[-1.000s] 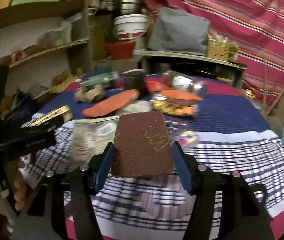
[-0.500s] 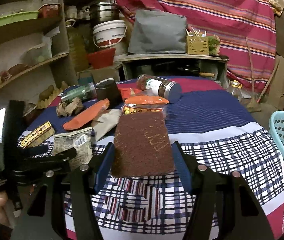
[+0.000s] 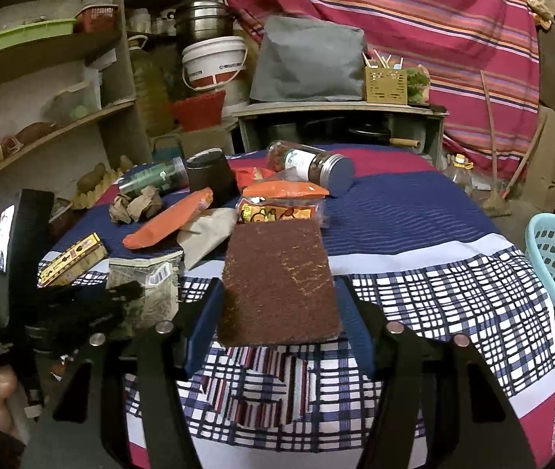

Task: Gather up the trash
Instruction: 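Grasp the barcode snack wrapper with the left tool while the right tool holds the pad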

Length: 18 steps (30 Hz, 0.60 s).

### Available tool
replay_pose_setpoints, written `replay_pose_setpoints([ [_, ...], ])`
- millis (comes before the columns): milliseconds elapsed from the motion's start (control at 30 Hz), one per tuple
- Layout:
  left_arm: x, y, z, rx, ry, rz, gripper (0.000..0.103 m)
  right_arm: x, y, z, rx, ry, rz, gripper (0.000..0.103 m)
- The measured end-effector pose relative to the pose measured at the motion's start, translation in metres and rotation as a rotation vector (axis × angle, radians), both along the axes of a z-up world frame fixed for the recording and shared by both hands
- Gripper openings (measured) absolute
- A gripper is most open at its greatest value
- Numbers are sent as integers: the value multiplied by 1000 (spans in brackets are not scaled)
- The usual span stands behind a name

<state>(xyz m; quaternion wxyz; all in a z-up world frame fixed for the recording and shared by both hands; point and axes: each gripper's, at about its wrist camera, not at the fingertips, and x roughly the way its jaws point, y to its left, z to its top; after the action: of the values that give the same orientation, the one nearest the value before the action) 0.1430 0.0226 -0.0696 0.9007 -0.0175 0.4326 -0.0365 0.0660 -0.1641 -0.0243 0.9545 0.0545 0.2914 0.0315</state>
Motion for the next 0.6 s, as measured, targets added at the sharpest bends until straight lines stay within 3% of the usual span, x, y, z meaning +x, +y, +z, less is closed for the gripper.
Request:
replay_pose_setpoints([
  [267, -10, 6, 9, -13, -19, 3, 3, -4, -10, 3, 12, -11, -20, 59],
  [600, -37, -2, 55, 44, -159, 4, 2, -14, -22, 10, 0, -48, -41, 59],
])
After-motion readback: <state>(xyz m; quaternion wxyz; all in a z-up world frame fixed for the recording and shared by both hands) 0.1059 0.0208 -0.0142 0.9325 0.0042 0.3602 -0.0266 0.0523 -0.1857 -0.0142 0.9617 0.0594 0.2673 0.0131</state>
